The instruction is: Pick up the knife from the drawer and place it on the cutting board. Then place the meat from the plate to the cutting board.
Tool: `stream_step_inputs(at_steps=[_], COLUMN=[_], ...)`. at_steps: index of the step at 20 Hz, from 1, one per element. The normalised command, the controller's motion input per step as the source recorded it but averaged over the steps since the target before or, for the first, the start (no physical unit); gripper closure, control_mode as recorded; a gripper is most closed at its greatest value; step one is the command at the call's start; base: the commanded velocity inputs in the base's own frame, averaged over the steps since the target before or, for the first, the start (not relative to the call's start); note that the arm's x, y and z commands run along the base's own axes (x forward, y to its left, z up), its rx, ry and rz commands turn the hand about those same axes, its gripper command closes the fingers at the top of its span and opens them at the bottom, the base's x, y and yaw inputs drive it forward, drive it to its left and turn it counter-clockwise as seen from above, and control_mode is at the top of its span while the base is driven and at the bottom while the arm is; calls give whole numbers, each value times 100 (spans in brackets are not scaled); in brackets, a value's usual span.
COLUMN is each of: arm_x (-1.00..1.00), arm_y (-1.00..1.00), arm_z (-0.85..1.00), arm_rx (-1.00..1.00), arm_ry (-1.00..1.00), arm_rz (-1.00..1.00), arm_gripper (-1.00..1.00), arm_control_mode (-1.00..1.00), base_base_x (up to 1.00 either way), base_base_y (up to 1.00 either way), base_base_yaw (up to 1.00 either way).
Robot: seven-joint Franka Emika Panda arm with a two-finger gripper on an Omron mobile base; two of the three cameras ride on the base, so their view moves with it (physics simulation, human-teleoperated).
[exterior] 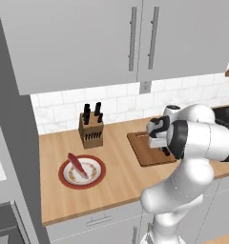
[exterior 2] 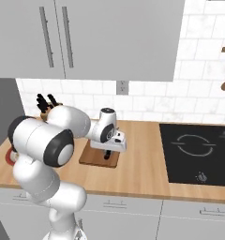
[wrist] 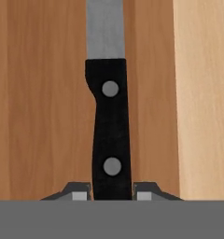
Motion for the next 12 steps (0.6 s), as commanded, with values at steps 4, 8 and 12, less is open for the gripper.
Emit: stream_step_inputs(at_steps=[4, 8, 12], arm_x=[0, 0, 0], arm_y=[0, 0, 0], arm_z=[-13, -2, 1], arm_rx=[0, 0, 0], arm_ry=[0, 0, -1], arm_rz=[0, 0, 0], arm_gripper=[-100, -100, -100], arm_control_mode=[-100, -100, -100], base_base_x=[0, 0, 0], base_base_y=[0, 0, 0], base_base_yaw=[0, 0, 0])
